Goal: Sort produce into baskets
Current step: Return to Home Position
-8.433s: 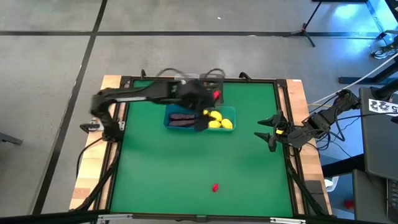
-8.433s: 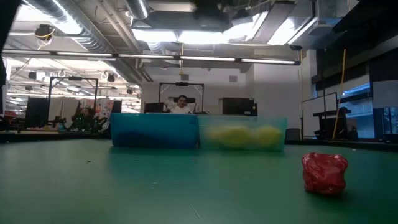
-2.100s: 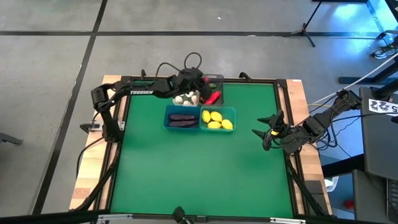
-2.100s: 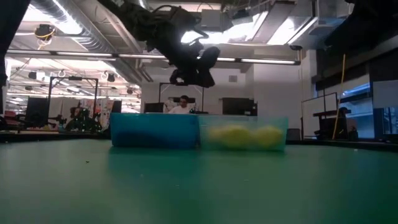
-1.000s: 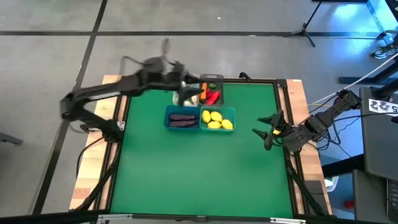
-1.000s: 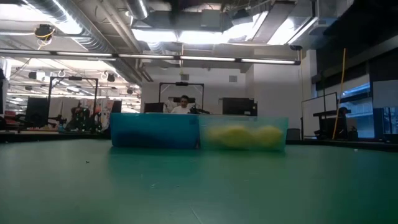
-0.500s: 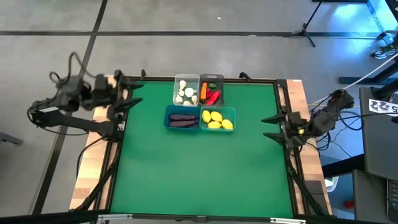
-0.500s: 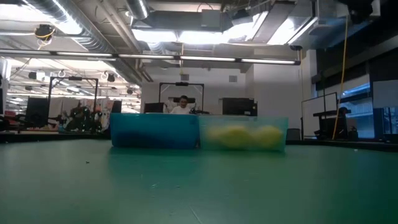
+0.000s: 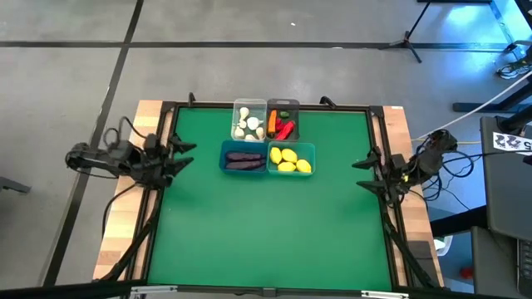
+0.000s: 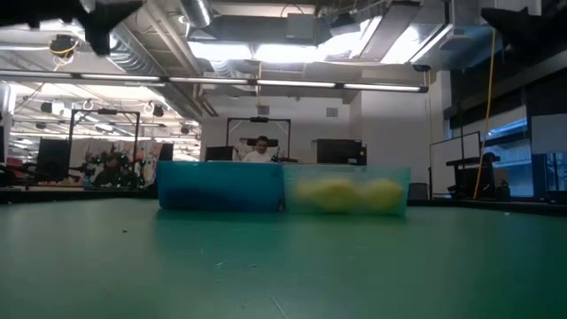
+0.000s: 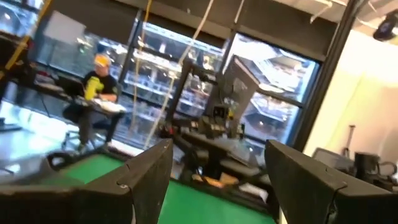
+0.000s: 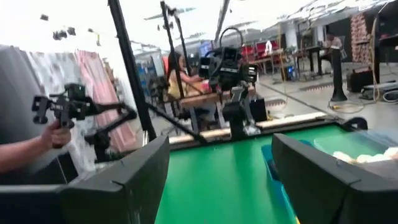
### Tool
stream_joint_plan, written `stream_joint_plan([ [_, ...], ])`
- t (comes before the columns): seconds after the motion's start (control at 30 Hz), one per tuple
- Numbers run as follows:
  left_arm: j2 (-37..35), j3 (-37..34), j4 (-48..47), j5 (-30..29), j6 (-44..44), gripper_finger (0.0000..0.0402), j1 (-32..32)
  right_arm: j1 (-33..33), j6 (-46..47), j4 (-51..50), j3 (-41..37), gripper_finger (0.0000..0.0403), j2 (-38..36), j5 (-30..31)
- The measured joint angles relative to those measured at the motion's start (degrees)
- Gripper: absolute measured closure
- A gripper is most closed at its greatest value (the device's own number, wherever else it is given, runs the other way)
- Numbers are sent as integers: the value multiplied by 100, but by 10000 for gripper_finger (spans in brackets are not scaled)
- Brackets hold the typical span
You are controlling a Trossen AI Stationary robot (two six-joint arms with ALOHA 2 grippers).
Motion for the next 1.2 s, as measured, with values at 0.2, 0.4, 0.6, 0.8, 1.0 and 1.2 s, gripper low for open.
stream_joint_plan([
  [0.2,-89,-989,731,-165,-23,150,-507,4,11,-53,-306,123,-4,-283],
  [0.4,-19,-1363,914,-1046,-99,150,-1195,3,38,455,-878,123,-4,-397],
  [0.6,-17,-1359,984,-1650,478,150,-1732,0,-34,826,-1438,123,1,-383],
  [0.8,-15,-1359,762,-1500,769,150,-1954,-2,-265,748,-1436,123,-11,-353],
  [1.0,-15,-1359,298,-1028,480,150,-1891,-1,-487,715,-1445,123,-6,-695],
  [1.2,-65,-1357,-309,-1010,369,150,-1571,-2,-782,693,-1449,123,-6,-408],
])
